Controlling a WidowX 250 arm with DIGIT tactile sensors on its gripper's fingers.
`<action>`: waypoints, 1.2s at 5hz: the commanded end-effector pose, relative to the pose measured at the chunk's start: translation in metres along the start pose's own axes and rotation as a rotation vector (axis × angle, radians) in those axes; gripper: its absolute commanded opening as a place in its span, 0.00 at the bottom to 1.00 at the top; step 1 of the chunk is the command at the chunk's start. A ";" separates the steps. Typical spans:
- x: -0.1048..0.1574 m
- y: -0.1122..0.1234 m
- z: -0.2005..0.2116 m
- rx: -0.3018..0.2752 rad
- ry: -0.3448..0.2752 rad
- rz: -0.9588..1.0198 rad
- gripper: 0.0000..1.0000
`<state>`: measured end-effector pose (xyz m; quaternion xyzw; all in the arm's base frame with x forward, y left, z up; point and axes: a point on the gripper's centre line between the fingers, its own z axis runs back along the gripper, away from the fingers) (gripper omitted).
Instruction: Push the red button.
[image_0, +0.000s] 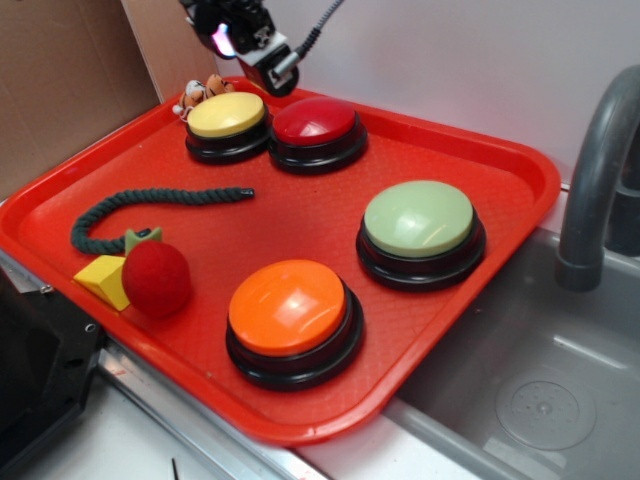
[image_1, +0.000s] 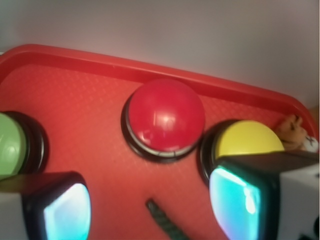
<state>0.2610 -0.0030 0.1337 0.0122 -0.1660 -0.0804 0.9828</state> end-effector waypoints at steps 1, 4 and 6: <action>0.008 0.005 0.026 0.007 -0.064 0.022 1.00; 0.021 0.016 0.014 0.007 0.168 0.137 1.00; 0.020 0.017 0.011 0.033 0.267 0.195 1.00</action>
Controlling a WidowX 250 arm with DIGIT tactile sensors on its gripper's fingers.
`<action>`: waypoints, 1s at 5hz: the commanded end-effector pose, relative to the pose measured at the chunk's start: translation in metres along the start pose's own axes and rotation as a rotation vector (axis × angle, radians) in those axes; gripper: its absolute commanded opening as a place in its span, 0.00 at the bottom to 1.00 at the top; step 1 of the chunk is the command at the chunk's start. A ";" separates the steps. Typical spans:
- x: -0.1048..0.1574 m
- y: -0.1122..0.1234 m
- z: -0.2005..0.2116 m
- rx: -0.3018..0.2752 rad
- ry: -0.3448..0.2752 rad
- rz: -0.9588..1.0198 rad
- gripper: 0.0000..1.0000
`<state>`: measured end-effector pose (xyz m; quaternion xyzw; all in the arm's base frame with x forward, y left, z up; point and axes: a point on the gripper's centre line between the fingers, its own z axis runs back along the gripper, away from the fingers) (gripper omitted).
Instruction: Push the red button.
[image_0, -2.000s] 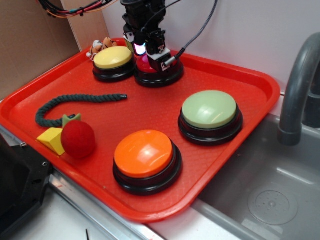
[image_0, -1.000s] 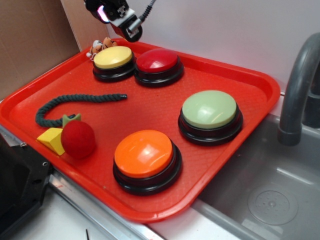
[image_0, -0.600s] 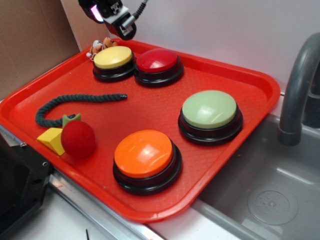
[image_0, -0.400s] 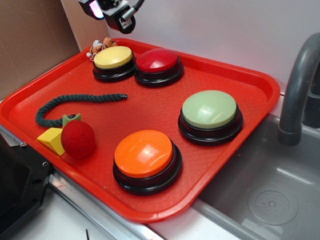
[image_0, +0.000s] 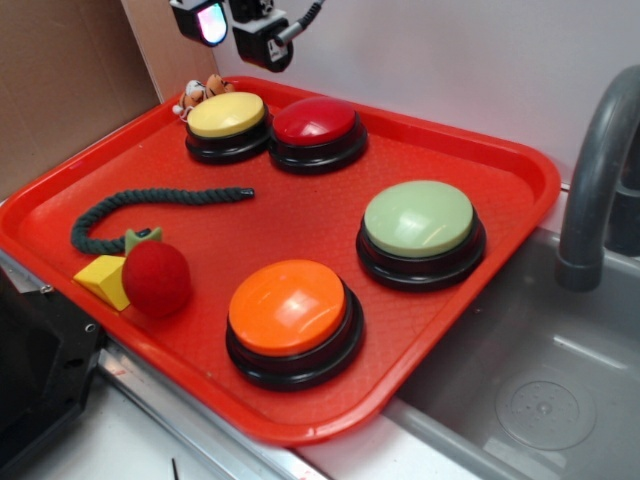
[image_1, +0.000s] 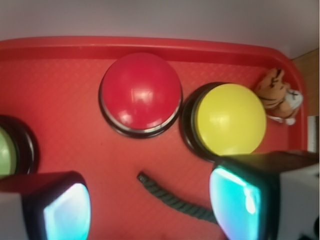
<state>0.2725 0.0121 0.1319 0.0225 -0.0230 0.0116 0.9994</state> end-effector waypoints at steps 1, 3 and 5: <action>0.002 0.001 0.025 0.004 -0.019 0.022 1.00; -0.017 0.006 0.032 0.013 0.009 0.057 1.00; -0.021 0.000 0.031 0.014 0.019 0.042 1.00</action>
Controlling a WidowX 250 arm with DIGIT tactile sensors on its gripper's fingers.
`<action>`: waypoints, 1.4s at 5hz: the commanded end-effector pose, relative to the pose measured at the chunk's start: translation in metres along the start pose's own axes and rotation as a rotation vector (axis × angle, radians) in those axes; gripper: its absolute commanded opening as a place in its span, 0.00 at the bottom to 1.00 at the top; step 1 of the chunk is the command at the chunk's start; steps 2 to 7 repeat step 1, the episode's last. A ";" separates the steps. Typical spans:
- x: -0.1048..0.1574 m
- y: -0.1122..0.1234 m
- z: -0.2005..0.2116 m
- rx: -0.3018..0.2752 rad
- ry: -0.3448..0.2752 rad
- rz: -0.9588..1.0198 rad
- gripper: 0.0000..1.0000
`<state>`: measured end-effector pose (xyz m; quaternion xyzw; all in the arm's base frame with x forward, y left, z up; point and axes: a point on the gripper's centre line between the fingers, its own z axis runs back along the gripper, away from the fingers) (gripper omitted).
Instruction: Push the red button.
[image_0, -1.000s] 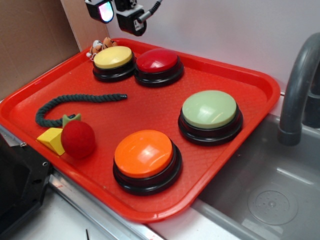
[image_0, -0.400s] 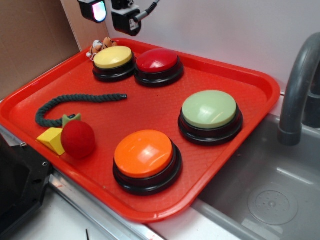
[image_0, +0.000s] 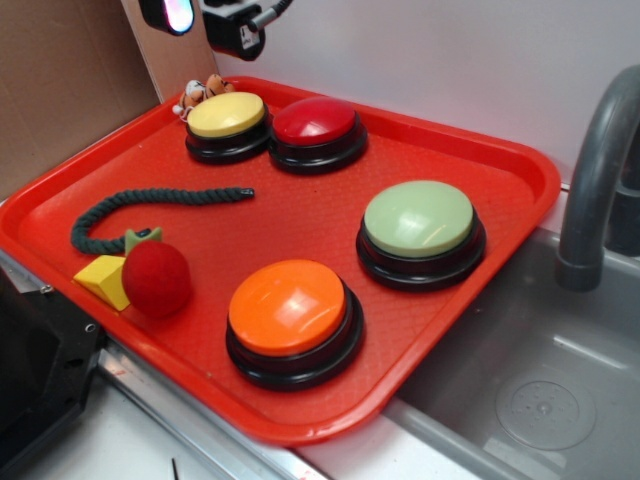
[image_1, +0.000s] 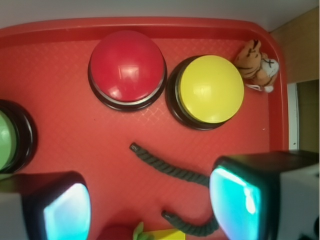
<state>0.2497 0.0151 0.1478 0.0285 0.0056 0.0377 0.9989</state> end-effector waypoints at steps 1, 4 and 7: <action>-0.001 -0.003 0.014 0.009 -0.050 -0.014 1.00; -0.001 -0.003 0.014 0.009 -0.050 -0.014 1.00; -0.001 -0.003 0.014 0.009 -0.050 -0.014 1.00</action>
